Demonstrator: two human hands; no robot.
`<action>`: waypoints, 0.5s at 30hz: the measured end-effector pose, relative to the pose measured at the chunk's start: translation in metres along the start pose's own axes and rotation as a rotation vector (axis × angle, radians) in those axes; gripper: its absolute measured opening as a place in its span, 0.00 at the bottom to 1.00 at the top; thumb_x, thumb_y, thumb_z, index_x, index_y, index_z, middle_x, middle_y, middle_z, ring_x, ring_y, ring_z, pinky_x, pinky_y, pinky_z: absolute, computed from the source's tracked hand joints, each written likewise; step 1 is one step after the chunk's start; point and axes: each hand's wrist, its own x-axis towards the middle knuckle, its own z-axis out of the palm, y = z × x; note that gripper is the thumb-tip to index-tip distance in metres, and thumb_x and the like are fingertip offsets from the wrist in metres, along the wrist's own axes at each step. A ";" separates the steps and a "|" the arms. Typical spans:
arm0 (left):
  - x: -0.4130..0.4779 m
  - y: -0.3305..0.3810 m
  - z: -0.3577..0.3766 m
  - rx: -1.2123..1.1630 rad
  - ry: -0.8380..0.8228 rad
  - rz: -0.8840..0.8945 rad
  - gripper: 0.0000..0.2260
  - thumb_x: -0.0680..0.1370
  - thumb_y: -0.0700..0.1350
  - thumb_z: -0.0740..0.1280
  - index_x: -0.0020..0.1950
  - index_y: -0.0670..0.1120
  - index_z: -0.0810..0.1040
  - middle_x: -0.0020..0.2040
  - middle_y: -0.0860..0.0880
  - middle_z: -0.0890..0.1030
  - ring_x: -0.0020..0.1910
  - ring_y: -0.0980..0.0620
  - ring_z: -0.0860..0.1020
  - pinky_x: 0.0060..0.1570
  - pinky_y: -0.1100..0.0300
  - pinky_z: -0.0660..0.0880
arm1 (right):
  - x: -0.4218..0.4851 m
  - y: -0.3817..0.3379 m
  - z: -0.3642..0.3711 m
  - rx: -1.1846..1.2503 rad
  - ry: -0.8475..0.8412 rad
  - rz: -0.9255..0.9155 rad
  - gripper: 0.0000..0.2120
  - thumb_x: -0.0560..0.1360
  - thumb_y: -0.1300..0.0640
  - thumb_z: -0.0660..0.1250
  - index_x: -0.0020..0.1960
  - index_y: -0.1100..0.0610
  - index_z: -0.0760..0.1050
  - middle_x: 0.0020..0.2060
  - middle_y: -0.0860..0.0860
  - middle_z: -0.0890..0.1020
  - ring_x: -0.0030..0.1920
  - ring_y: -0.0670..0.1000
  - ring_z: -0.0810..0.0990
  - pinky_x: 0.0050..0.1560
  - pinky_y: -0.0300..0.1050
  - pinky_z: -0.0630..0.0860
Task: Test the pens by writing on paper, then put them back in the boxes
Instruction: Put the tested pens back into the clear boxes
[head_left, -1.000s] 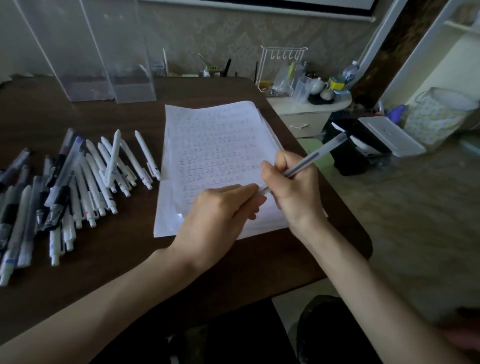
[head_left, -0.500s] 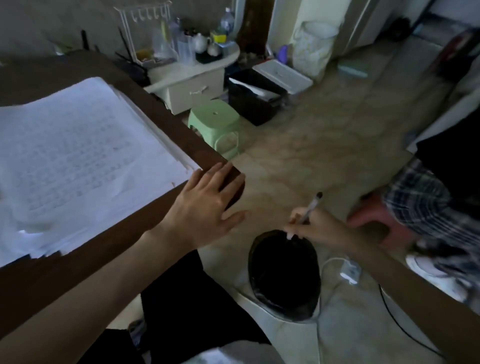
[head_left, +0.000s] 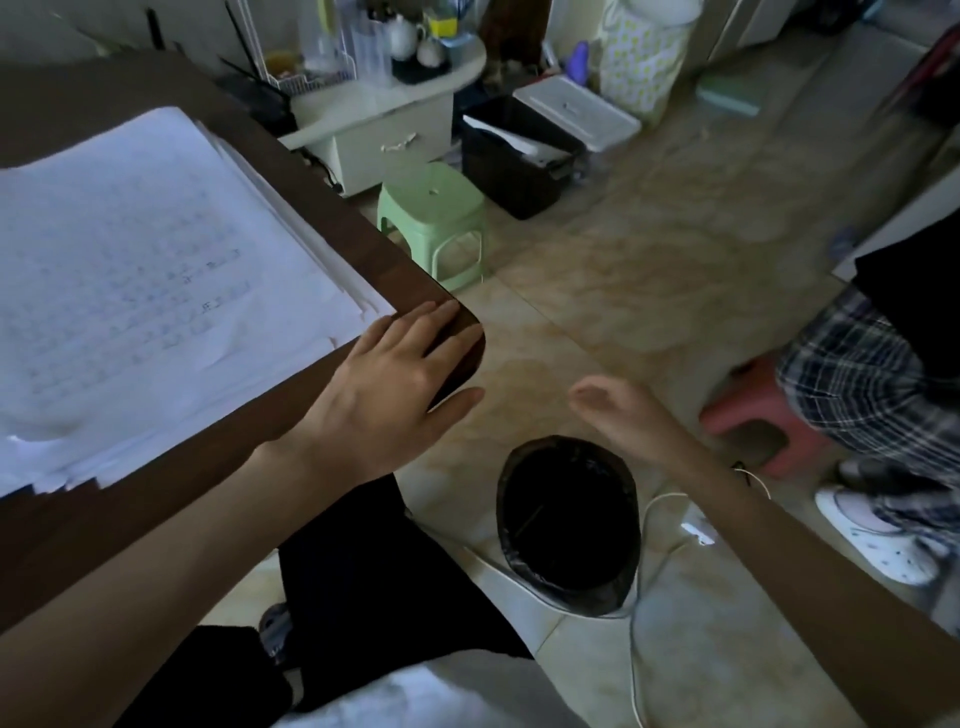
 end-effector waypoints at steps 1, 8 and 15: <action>-0.003 0.000 -0.003 -0.028 0.003 -0.010 0.28 0.77 0.61 0.51 0.70 0.45 0.69 0.70 0.43 0.69 0.69 0.43 0.67 0.65 0.48 0.64 | 0.001 -0.022 -0.005 0.013 0.041 -0.056 0.04 0.77 0.56 0.65 0.51 0.53 0.78 0.47 0.47 0.81 0.49 0.44 0.78 0.51 0.37 0.72; -0.058 -0.041 -0.043 -0.109 0.132 -0.179 0.23 0.79 0.57 0.53 0.66 0.46 0.73 0.66 0.47 0.72 0.63 0.46 0.72 0.61 0.53 0.68 | 0.004 -0.173 0.004 0.125 0.137 -0.502 0.06 0.77 0.61 0.64 0.49 0.56 0.80 0.43 0.48 0.81 0.43 0.43 0.78 0.41 0.32 0.71; -0.140 -0.107 -0.071 0.024 0.187 -0.491 0.24 0.77 0.58 0.53 0.67 0.47 0.73 0.68 0.44 0.71 0.66 0.43 0.70 0.61 0.46 0.68 | 0.026 -0.272 0.090 -0.274 -0.172 -0.888 0.15 0.76 0.54 0.67 0.62 0.56 0.76 0.60 0.50 0.74 0.63 0.48 0.70 0.64 0.37 0.63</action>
